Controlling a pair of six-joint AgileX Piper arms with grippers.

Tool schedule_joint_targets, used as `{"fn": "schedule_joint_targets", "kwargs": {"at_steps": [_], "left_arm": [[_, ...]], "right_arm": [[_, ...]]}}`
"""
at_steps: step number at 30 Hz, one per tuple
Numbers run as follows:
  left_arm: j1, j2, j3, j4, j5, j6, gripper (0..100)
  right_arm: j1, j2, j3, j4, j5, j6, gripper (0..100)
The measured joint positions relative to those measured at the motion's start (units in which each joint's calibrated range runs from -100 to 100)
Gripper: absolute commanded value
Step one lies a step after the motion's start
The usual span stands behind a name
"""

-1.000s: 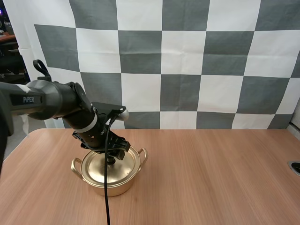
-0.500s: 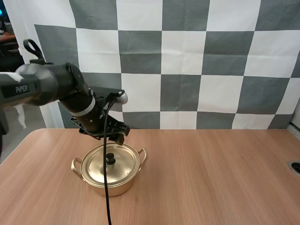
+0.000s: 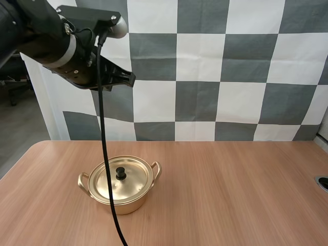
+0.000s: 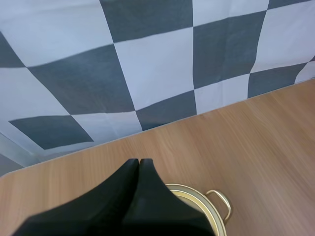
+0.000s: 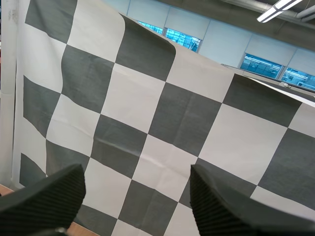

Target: Open the pot, put the car inside, and close it

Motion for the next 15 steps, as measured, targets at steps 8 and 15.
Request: {"fn": "schedule_joint_targets", "kwargs": {"at_steps": [8,15], "left_arm": [[0.00,-11.52,0.00,4.35,0.64,-5.40,0],[0.00,-20.09,-0.16,10.02,3.44,-6.22,0]], "right_arm": [[0.00,-3.56,0.14,-2.91,0.00,2.06,100],[0.00,-7.24,0.92,-9.34,-0.09,3.32,0]]}}
